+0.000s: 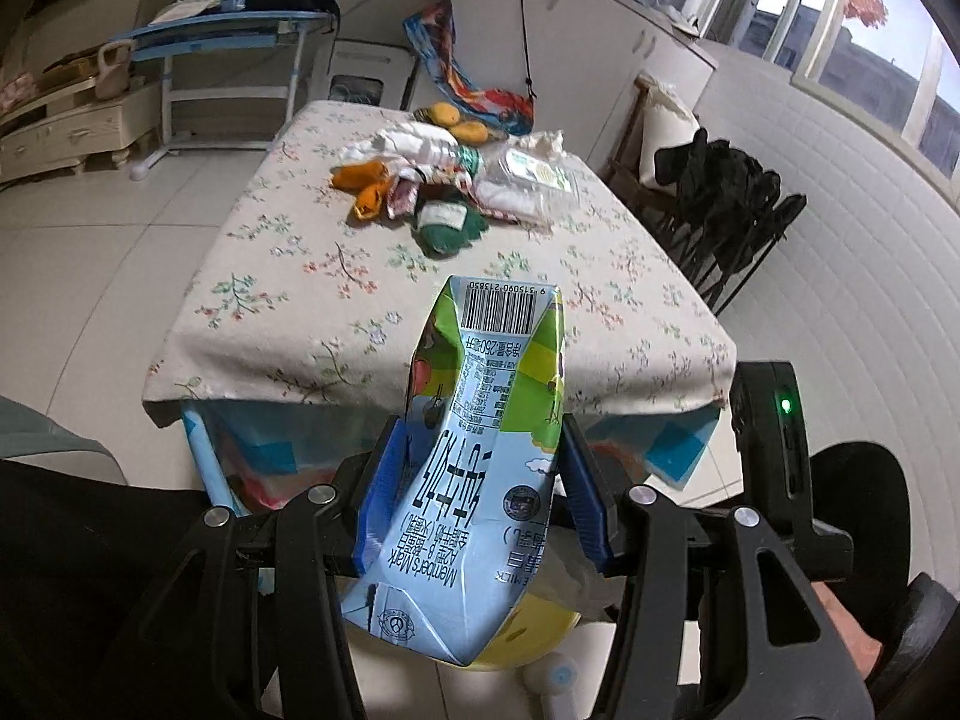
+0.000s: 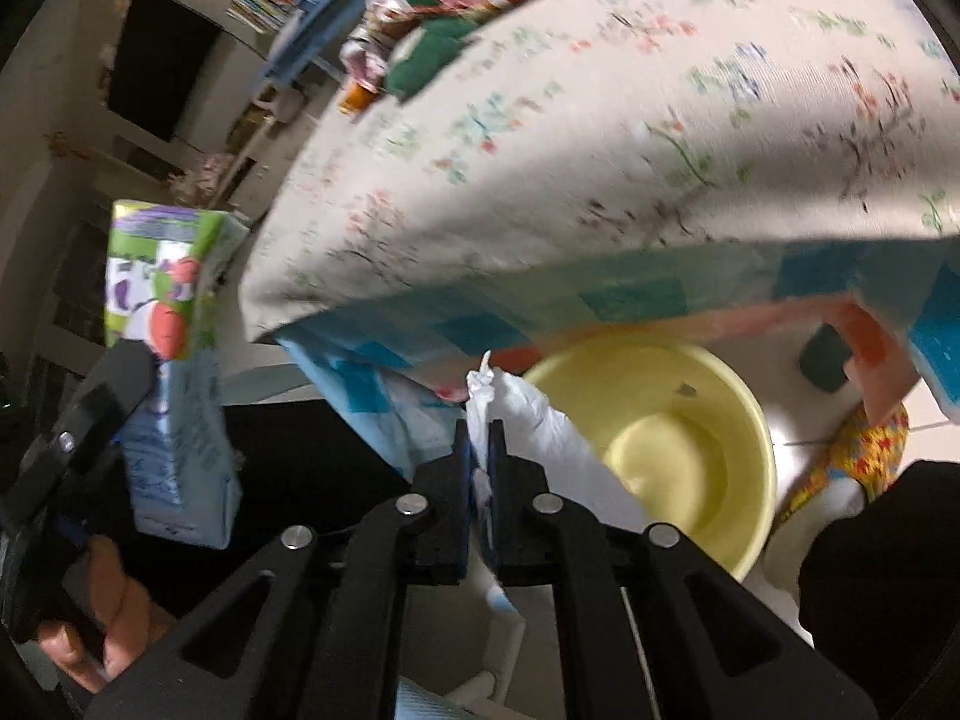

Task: Collect trash
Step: 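Drop the carton into the yellow basin with the left tool while the right tool drops the bag in, then grasp the white tissue with the left tool while the right tool grasps the green cloth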

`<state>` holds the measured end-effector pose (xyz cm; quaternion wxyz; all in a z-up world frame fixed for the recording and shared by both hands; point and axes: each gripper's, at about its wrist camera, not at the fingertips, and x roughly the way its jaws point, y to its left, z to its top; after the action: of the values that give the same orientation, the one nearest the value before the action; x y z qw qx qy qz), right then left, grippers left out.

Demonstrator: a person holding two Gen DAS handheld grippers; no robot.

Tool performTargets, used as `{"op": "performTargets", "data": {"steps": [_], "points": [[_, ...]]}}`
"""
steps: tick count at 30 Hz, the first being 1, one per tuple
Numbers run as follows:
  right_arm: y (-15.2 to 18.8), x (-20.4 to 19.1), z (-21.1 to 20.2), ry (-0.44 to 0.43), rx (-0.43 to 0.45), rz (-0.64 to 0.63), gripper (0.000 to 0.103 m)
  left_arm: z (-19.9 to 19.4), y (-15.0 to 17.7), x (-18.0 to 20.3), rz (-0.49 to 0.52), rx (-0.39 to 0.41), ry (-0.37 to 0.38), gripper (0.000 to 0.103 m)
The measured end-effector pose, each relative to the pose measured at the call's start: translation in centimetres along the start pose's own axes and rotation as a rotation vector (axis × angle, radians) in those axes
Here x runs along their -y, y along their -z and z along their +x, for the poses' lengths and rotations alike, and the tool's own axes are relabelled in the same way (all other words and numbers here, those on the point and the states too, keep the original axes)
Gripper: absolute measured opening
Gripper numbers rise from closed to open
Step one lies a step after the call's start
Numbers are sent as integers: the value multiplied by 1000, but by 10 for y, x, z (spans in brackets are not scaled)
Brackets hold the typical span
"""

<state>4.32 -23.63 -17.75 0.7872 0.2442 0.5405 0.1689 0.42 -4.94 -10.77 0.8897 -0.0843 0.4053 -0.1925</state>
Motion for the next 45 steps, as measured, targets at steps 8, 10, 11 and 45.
{"op": "performTargets", "data": {"steps": [8, 10, 11, 45], "points": [[5, 13, -22, 51, 79, 39, 50, 18, 10, 9, 39, -83, -2, 49], [4, 15, -30, 74, 123, 41, 50, 28, 15, 11, 50, -130, -4, 49], [4, 15, -36, 85, 150, 40, 50, 33, 18, 13, 58, -153, -6, 49], [-2, -2, -73, 159, 399, -57, 65, 10, -5, 6, 7, 61, -202, 79]]}}
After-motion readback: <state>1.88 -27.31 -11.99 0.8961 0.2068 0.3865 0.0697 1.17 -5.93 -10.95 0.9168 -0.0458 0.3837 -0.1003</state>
